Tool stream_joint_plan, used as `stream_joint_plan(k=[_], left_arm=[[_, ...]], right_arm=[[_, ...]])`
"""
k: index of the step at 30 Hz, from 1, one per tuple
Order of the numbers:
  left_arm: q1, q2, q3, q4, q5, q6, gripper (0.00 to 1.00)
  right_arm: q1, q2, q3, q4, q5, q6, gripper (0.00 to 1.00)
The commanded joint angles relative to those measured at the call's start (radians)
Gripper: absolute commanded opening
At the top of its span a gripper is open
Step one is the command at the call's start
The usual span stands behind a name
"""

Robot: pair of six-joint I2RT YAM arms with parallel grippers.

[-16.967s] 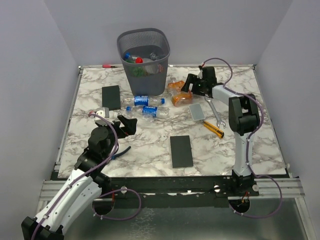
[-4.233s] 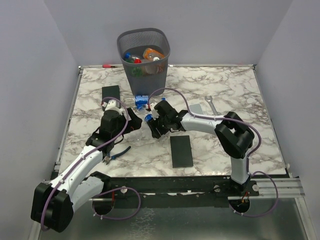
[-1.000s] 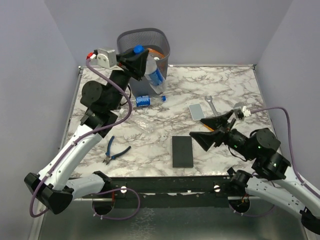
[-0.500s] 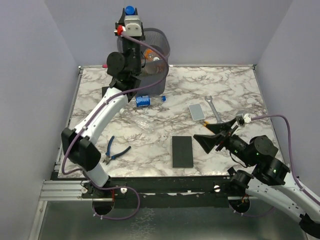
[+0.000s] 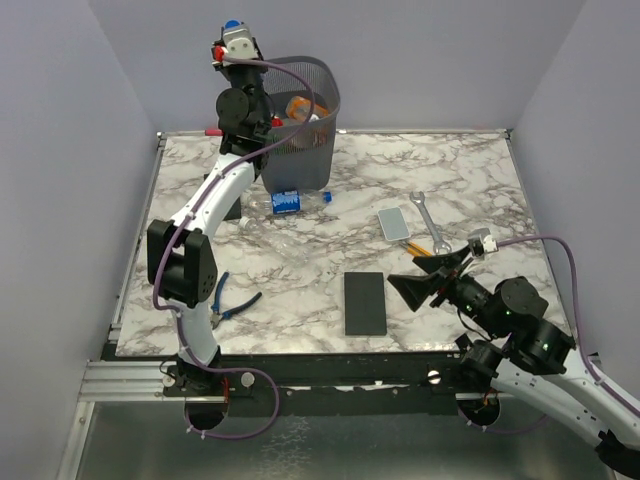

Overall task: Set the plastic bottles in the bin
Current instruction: Place the plastic bottle in the trash bin.

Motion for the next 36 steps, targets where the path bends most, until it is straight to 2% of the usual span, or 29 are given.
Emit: stream_joint_plan(k=[1,7,15,20,22,24,27,31,33,36], left_arm=[[0.011,0.082,0.010,0.035,-0.019,-0.105,0.00],[0.011,0.184,0.007,0.030,0.001,-0.206,0.00],[0.017,0.222,-0.002,-0.021,-0.049,-0.228,0.02],[0.033,0.196,-0.001,-0.137,-0.104,-0.315,0.20],[0.037,0.163,-0.013,-0.146,-0.092,-0.325,0.40],[0.036,0.136,-0.012,-0.163,-0.074,-0.326,0.56],[0.037,0.095,-0.011,-0.177,-0.051,-0.338,0.63],[0.037,0.047,-0.014,-0.206,-0.054,-0.354,0.64],[0.037,0.032,-0.020,-0.212,-0.053,-0.343,0.55],[0.037,0.014,-0.039,-0.214,-0.050,-0.335,0.33]], right_arm=[[0.007,-0.016,-0.032,-0.015,0.048,0.004,1.00],[0.006,-0.003,-0.055,0.004,0.064,0.000,1.00],[0.006,0.000,-0.054,-0.011,0.090,0.002,1.00],[0.006,0.015,-0.052,-0.004,0.091,-0.002,1.00],[0.006,0.023,-0.049,-0.006,0.085,-0.002,1.00],[0.006,0.026,-0.048,-0.004,0.081,-0.003,1.00],[0.006,0.032,-0.047,-0.003,0.078,-0.005,1.00],[0.006,0.033,-0.043,-0.002,0.078,-0.007,1.00],[0.006,0.033,-0.041,-0.003,0.079,-0.008,1.00],[0.006,0.029,-0.044,-0.007,0.079,-0.008,1.00]])
